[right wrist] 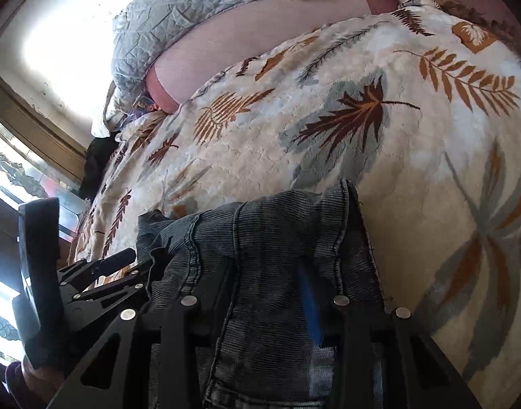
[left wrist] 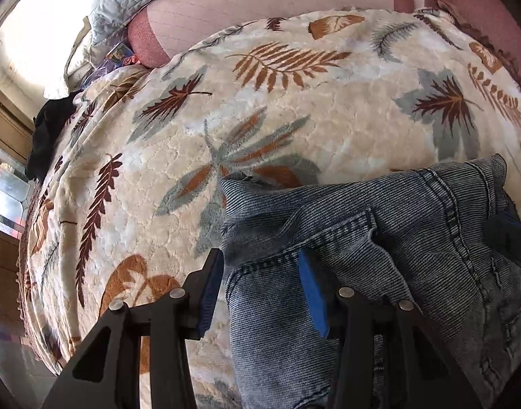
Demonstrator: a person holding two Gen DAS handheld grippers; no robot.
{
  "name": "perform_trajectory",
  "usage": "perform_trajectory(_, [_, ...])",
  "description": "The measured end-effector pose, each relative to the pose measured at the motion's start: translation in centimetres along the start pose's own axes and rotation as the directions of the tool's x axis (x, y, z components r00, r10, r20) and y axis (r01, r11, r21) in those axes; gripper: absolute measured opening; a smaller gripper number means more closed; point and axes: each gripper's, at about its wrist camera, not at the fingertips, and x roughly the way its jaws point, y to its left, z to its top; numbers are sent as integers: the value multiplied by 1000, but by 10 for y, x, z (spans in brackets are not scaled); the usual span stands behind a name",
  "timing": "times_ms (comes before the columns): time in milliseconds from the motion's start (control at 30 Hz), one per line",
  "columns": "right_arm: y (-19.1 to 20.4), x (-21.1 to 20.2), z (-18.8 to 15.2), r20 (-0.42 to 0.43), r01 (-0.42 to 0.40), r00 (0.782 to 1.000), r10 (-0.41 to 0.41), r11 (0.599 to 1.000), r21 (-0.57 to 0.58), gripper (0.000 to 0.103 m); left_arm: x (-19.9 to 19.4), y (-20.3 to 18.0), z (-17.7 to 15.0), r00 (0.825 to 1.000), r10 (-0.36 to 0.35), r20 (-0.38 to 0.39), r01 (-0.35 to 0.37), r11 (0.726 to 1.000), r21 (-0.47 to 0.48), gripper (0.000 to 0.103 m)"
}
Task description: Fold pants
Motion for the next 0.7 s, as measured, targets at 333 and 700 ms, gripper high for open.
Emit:
perform_trajectory(333, [38,-71,-45,114,164,983,-142,962,-220,42,-88,10,-58,986,-54,156,53,999,9,48])
perform_trajectory(700, [15,-45,-79,-23,253,964,-263,945,-206,43,-41,-7,-99,993,-122,10,122,993,4,58])
